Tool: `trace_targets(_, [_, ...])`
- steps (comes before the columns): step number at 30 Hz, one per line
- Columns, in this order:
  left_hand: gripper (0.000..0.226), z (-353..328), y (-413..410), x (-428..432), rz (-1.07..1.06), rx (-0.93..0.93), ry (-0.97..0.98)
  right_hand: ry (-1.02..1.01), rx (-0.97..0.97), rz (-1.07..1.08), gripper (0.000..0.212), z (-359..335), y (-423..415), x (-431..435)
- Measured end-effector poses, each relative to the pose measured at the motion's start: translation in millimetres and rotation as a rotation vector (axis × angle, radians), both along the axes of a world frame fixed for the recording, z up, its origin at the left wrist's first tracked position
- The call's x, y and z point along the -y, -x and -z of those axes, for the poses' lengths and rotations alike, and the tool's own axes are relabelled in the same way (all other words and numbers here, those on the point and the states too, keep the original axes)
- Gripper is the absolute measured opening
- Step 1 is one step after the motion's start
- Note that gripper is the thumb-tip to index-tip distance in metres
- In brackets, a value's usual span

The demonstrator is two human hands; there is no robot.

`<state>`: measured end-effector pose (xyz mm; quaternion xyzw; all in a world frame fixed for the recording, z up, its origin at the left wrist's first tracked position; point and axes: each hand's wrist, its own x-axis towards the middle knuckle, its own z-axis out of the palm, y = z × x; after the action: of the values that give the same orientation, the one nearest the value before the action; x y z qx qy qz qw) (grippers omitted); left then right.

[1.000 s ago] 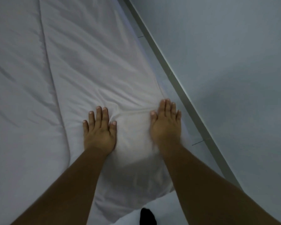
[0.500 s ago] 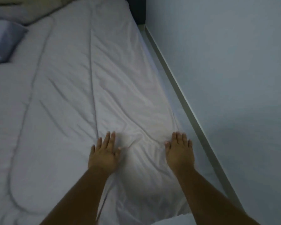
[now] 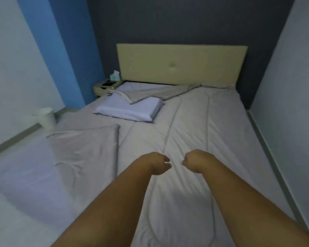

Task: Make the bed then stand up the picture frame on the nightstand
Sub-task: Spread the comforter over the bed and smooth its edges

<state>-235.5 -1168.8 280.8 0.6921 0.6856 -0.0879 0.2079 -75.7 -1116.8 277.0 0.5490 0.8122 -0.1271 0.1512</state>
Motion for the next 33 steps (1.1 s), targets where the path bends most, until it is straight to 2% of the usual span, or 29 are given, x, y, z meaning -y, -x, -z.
trace_targets(4, [0.052,-39.4,137.5,21.5,-0.06,-0.037,-0.025,-0.109,-0.018,-0.105,0.048,-51.5,149.8,10.6])
trace_targets(8, [0.052,-67.2,264.1,51.9,-0.076,-0.169,0.042,-0.134,-0.008,-0.164,0.047,-74.0,274.2,22.3])
trace_targets(15, [0.051,-87.3,405.3,31.5,-0.104,-0.222,0.011,-0.165,-0.023,-0.184,0.038,-79.1,413.1,3.8])
trace_targets(20, [0.05,-57.1,468.9,-29.4,-0.107,-0.233,-0.046,-0.211,-0.019,-0.166,0.034,-54.9,486.4,-52.3])
trace_targets(28, [0.05,16.9,574.1,-138.1,0.002,-0.249,-0.037,-0.273,-0.083,-0.095,0.035,35.5,591.1,-156.5])
trace_targets(33, [0.054,56.0,622.6,-217.5,0.089,-0.239,-0.06,-0.314,-0.197,0.01,0.034,73.3,627.6,-216.7])
